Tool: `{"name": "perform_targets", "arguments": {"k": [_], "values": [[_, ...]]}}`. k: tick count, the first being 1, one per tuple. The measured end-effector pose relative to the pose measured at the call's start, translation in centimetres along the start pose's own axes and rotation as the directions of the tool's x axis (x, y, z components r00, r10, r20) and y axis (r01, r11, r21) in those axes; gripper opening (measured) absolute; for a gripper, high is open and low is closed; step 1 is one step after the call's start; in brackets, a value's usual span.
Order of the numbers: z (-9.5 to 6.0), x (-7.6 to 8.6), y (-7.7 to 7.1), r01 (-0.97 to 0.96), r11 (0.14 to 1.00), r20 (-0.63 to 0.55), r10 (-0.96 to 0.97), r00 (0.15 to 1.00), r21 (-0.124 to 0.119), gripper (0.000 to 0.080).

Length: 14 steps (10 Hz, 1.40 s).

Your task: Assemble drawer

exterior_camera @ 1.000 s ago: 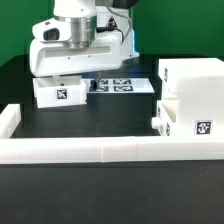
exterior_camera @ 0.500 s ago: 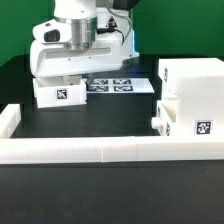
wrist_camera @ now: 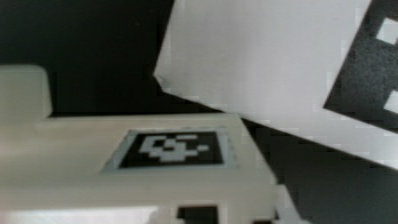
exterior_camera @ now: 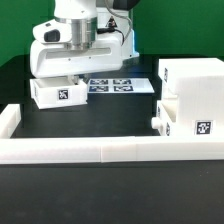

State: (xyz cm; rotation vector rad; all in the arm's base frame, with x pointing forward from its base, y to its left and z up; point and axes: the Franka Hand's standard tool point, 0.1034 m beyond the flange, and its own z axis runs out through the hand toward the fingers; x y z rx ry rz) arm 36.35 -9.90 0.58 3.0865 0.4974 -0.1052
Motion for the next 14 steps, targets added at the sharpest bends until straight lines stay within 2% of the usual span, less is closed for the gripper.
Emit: {"name": "perform_targets", "arguments": {"k": [2, 3, 5, 7, 9, 10, 11, 14], "values": [[-0.6, 1.2, -0.8, 0.022, 1.0, -0.009, -0.022, 1.0, -0.005, 0.0041], [-1.1, 2.3, -1.6, 0.052, 0.999, -0.019, -0.053, 0.998, -0.013, 0.0041], [-2.4, 4.7, -2.6, 0.104, 0.995, 0.003, -0.104, 0.995, -0.006, 0.0041], [-3.9, 7.7, -2.6, 0.155, 0.988, 0.004, -0.155, 0.988, -0.008, 0.0041], [-5.3, 10.2, -2.0, 0.186, 0.983, 0.042, -0.186, 0.982, 0.013, 0.0042], [-6.0, 11.9, -1.6, 0.199, 0.98, 0.052, -0.2, 0.978, 0.016, 0.0042], [-6.0, 12.4, -1.7, 0.206, 0.979, 0.048, -0.206, 0.977, 0.013, 0.0042], [-5.8, 12.2, -1.7, 0.205, 0.979, 0.051, -0.205, 0.977, 0.015, 0.0042]]}}
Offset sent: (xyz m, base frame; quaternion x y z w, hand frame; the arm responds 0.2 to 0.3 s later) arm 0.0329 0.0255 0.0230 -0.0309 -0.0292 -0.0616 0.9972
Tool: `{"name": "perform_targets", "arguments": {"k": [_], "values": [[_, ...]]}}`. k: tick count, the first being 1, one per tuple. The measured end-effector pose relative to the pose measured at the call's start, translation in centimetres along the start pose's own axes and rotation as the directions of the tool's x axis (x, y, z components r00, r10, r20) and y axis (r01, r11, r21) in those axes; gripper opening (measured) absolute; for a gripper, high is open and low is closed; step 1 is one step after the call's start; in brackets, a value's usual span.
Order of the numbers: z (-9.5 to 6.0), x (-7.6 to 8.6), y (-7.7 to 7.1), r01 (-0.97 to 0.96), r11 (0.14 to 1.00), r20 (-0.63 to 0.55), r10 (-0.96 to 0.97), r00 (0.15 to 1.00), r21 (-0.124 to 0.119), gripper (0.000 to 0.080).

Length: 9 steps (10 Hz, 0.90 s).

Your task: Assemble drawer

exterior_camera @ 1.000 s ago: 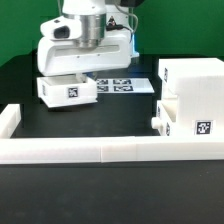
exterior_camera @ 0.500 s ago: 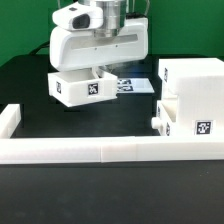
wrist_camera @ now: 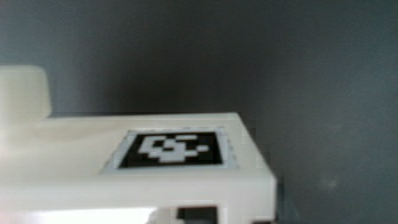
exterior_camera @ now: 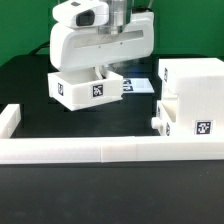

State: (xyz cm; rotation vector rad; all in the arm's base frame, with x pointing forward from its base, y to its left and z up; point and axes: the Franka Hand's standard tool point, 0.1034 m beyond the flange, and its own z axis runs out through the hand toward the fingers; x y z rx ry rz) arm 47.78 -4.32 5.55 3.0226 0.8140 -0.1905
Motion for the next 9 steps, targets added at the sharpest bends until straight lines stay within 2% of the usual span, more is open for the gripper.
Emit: {"name": "perform_targets", "arguments": {"k": [2, 3, 5, 6, 8, 9], "values": [[-0.2, 0.6, 0.4, 0.154, 0.987, -0.013, -0.154, 0.988, -0.036, 0.0042], [-0.7, 1.0, 0.8, 0.213, 0.977, -0.006, -0.213, 0.977, -0.033, 0.0042], [-1.4, 2.4, 1.5, 0.302, 0.952, 0.0, -0.303, 0.953, -0.046, 0.0042], [-1.6, 2.5, 1.6, 0.328, 0.943, 0.005, -0.328, 0.945, -0.054, 0.0042], [-1.4, 2.5, 1.6, 0.342, 0.938, 0.006, -0.342, 0.94, -0.052, 0.0042], [-1.4, 2.4, 1.6, 0.414, 0.909, 0.011, -0.414, 0.91, -0.051, 0.0042]]}}
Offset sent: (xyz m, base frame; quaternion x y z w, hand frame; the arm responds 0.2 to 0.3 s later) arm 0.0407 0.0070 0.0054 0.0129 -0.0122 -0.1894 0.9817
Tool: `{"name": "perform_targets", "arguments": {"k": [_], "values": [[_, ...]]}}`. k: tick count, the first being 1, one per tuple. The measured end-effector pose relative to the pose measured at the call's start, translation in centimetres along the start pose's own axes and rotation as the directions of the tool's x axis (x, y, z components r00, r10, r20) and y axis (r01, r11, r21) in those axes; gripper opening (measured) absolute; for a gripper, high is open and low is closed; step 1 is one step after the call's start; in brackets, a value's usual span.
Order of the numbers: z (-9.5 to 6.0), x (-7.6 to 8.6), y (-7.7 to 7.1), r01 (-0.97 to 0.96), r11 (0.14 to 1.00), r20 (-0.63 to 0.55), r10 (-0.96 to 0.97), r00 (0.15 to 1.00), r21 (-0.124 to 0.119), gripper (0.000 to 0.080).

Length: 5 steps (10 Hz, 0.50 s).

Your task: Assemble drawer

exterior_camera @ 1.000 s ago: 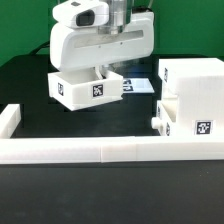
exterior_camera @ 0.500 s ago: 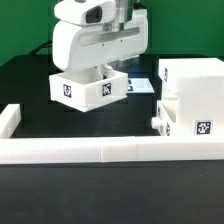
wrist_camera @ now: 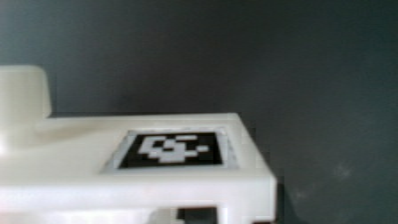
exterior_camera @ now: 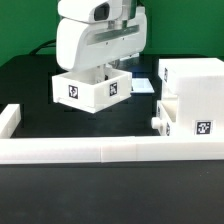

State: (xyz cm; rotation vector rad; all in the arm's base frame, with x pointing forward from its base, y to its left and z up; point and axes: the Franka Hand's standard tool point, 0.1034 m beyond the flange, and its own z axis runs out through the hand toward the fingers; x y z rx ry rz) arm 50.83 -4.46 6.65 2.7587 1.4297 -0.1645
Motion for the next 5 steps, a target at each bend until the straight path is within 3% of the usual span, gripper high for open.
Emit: {"name": "perform_targets", "arguments": {"k": [3, 5], "values": [[-0.9, 1.0, 1.2, 0.316, 0.949, 0.017, -0.315, 0.949, -0.025, 0.0042], [-1.5, 2.8, 2.0, 0.463, 0.886, 0.033, -0.462, 0.886, -0.033, 0.0042]]}}
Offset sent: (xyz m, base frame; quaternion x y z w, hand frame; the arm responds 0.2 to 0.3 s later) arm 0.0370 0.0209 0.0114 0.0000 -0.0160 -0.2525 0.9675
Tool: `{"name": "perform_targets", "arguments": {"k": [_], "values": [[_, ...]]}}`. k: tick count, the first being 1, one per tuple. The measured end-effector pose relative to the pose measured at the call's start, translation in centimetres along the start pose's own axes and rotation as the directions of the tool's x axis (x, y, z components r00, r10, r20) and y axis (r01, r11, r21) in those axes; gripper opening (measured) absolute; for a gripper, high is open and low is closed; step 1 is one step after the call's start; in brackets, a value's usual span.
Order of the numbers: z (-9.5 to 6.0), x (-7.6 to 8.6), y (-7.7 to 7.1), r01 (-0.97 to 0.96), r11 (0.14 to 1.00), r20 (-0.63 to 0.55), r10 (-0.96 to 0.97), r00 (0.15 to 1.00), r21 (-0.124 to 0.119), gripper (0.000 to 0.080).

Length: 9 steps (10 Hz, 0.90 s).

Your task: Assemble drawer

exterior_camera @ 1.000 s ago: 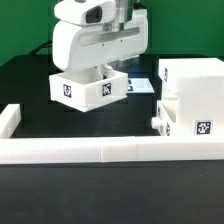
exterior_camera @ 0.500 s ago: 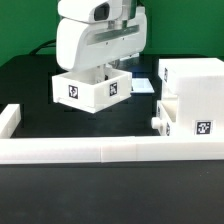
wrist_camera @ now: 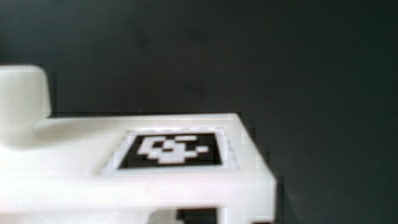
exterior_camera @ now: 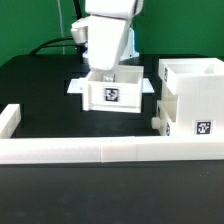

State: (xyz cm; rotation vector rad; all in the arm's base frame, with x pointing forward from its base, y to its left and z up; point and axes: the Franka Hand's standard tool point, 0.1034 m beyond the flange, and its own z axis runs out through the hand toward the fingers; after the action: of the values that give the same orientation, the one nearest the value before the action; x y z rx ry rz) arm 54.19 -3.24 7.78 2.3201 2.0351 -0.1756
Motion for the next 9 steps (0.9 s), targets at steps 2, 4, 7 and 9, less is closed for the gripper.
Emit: {"name": "perform_targets", "arguments": {"k": [2, 4, 7, 9], "values": [[0.0, 0.5, 0.7, 0.021, 1.0, -0.001, -0.021, 1.0, 0.0, 0.0042], [0.1, 0.4, 0.6, 0.02, 1.0, -0.001, -0.02, 1.0, 0.001, 0.0042], [0.8, 0.8, 0.7, 0.072, 0.997, -0.007, -0.072, 0.997, -0.005, 0.0042], [0.9, 1.5, 0.9, 0.089, 0.996, -0.004, -0.089, 0.996, -0.012, 0.0042]]}}
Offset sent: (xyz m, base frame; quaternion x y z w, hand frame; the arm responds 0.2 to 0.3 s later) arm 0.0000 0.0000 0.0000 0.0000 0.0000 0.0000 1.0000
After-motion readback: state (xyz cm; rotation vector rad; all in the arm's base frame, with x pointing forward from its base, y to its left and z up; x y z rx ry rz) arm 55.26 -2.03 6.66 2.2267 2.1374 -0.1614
